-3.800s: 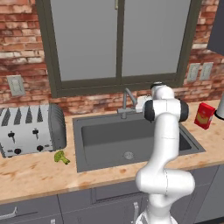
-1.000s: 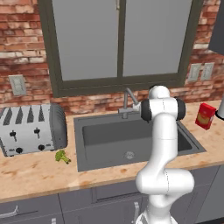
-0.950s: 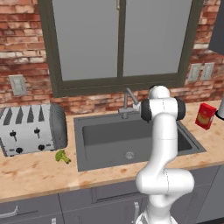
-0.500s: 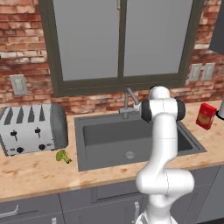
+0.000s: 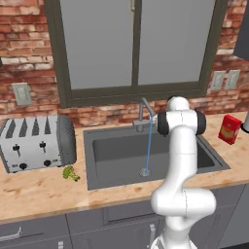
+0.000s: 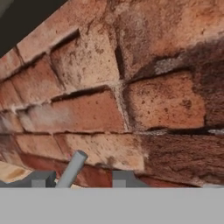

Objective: Turn on the sink faucet. Then move the broccoli from the counter to the sink. Turn off the sink. Move the vegetable from the sink to the pot next to the stove. Finally move the pot to the front left burner.

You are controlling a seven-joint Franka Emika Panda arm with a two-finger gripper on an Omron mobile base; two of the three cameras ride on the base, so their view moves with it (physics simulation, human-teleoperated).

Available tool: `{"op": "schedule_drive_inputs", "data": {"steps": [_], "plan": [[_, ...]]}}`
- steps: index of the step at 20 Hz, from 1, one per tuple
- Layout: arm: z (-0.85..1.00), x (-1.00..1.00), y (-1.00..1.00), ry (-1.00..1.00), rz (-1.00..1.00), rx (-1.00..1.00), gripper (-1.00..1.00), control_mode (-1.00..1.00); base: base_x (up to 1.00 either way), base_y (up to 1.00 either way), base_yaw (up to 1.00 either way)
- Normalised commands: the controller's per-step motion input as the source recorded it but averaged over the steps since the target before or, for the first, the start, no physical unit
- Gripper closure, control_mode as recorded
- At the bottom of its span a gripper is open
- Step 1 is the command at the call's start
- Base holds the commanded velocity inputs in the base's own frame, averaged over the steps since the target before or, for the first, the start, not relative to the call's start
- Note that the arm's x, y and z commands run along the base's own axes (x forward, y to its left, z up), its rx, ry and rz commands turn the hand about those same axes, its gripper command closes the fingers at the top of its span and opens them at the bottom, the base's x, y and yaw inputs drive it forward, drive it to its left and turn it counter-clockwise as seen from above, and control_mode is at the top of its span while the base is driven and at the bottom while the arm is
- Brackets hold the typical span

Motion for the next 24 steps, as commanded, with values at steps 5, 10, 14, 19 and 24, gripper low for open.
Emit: {"op": "schedule_drive_inputs", "data": {"steps": [5,10,14,19,24], "plan": [[-0.5,0.0,-0.63,0.02,0.0,0.06,1.0,-1.0,0.0,0.0,0.0],[-0.16,-0.01,-0.31,0.02,0.0,0.05,-1.0,-1.0,0.0,0.0,0.0],[0.44,-0.4,-0.2,0.03,-0.06,0.01,-1.0,-1.0,0.0,0.0,0.0],[0.5,-0.56,-0.18,0.04,-0.09,0.01,-1.0,-1.0,0.0,0.0,0.0],[0.44,-0.68,-0.2,0.01,-0.09,0.02,-1.0,-1.0,0.0,0.0,0.0]]}}
